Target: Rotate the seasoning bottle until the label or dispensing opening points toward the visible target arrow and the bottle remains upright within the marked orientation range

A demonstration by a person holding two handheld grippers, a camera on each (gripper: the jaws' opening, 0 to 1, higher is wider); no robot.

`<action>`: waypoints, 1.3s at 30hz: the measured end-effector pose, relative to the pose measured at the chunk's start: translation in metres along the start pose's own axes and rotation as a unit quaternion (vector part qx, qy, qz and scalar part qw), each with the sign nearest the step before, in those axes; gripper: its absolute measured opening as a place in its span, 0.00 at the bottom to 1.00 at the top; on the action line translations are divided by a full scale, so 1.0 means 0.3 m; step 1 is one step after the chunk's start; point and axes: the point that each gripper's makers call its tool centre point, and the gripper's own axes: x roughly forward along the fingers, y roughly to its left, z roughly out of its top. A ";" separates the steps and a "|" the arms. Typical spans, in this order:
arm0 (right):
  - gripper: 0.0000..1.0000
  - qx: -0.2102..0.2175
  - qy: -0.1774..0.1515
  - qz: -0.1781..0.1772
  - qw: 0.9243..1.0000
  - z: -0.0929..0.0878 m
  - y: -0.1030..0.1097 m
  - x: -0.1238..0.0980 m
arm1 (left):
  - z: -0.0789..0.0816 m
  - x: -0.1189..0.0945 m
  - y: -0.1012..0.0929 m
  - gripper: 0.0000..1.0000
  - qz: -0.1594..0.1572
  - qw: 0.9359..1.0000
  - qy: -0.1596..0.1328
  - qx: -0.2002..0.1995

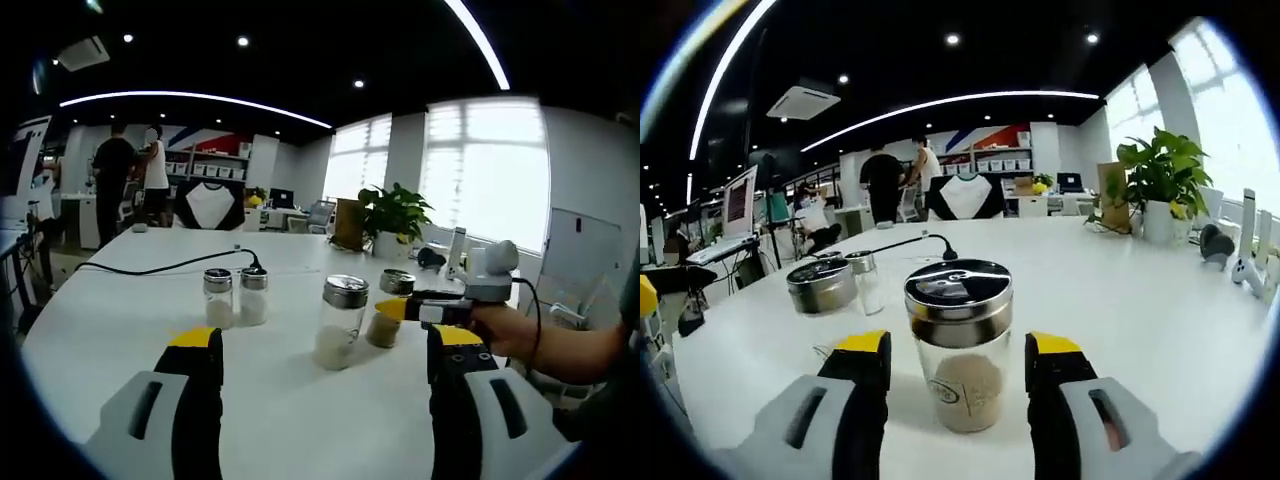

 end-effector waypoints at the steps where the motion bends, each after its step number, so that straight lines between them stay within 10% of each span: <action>1: 0.54 -0.002 -0.004 -0.003 1.000 0.005 -0.001 0.001 | 0.000 0.000 -0.003 0.89 -0.001 1.000 0.000 -0.002; 39: 0.38 -0.026 -0.001 0.006 1.000 0.008 -0.012 0.020 | 0.002 -0.011 0.001 0.89 0.002 1.000 -0.004 -0.003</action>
